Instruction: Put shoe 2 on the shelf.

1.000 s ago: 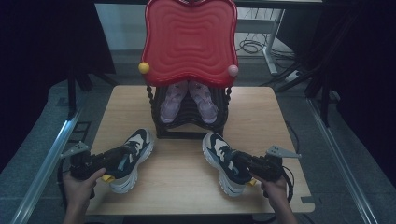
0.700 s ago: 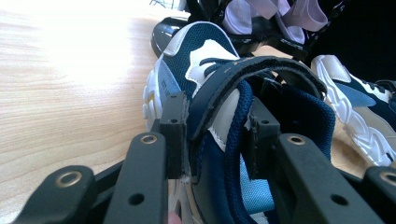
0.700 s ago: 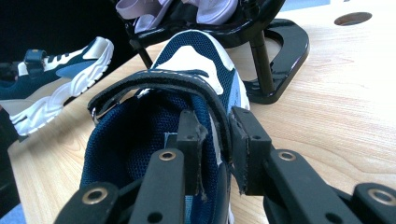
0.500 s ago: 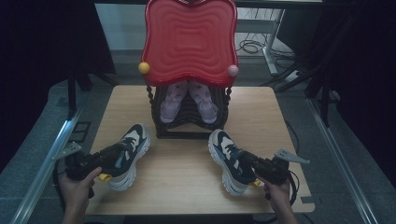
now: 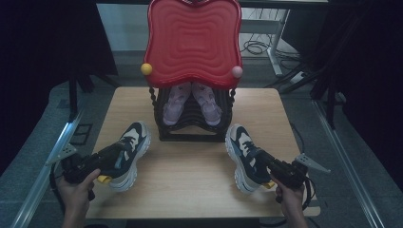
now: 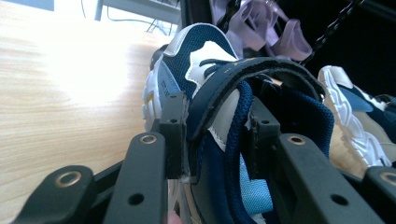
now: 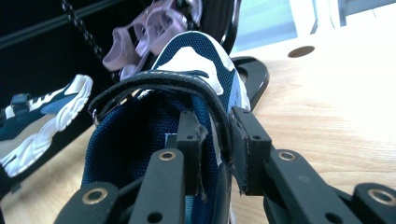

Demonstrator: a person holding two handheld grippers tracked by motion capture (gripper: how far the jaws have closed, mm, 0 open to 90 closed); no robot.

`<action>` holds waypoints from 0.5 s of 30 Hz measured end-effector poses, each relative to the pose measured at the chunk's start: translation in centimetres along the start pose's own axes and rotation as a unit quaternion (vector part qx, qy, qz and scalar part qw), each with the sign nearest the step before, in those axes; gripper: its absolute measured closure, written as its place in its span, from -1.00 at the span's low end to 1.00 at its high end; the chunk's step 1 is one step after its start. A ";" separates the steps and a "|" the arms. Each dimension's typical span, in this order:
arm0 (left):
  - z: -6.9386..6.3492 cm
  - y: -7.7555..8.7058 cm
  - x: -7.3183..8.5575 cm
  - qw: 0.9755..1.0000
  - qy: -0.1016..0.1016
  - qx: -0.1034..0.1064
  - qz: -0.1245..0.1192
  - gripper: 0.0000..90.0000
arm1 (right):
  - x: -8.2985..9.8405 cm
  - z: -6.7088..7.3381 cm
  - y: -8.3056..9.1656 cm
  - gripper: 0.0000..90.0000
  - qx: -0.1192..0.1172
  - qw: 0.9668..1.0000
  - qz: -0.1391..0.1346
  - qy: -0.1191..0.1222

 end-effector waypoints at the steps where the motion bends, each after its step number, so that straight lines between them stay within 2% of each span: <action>1: 0.0 0.0 -0.1 1.000 0.002 0.001 -0.003 0.46 | -0.2 -0.1 0.2 0.66 0.000 1.000 -0.007 -0.005; 11: 0.5 0.0 -0.7 1.000 0.003 -0.008 -0.023 0.46 | -1.0 -0.7 0.9 0.65 0.011 0.999 -0.047 -0.024; 15: 0.7 0.1 -1.2 0.999 0.005 -0.010 -0.030 0.45 | -1.7 -0.4 1.0 0.65 0.012 0.998 -0.060 -0.026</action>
Point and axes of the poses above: each handheld gripper's, and its own axes: y roughly backward along the jaws, x roughly out of its underside, z roughly to its left, the point moved 4 cm from there along -y, roughly forward along the jaws, and after that the axes turned 14 degrees about -y, right-handed, at the moved point
